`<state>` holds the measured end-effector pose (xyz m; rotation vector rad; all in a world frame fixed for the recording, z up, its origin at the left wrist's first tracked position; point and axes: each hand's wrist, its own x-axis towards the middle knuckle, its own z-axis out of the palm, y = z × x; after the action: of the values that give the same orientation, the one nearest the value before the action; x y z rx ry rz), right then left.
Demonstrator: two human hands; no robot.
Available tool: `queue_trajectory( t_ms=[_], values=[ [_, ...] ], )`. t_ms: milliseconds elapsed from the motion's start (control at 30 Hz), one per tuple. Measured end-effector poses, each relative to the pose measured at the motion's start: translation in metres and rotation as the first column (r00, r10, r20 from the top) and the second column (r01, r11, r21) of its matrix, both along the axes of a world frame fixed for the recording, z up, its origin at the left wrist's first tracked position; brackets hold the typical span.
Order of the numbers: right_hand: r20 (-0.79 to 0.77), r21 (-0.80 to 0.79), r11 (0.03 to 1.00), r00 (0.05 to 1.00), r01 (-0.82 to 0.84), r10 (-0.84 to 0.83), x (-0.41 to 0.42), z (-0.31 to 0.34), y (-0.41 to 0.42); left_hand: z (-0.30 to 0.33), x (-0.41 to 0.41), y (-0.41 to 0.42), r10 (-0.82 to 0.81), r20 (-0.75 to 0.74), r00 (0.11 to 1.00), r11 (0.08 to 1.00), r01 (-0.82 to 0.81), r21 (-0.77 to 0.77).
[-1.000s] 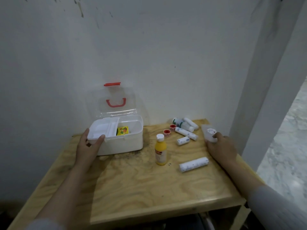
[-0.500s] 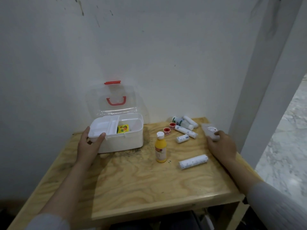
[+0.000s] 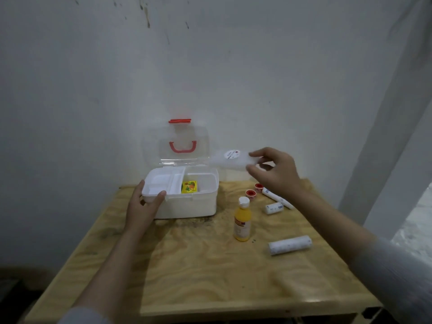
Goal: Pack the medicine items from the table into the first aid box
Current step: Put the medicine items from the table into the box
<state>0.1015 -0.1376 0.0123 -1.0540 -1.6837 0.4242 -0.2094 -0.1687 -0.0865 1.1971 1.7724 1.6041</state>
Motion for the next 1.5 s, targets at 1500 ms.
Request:
queue_trajectory(
  t_ms=[1500],
  values=[
    [0.810,-0.443,0.894,0.457,0.067,0.367,-0.034,0.054,0.002,-0.014,-0.007,0.010,-0.031,0.044,0.999,0.998,0.028,0.051]
  ],
)
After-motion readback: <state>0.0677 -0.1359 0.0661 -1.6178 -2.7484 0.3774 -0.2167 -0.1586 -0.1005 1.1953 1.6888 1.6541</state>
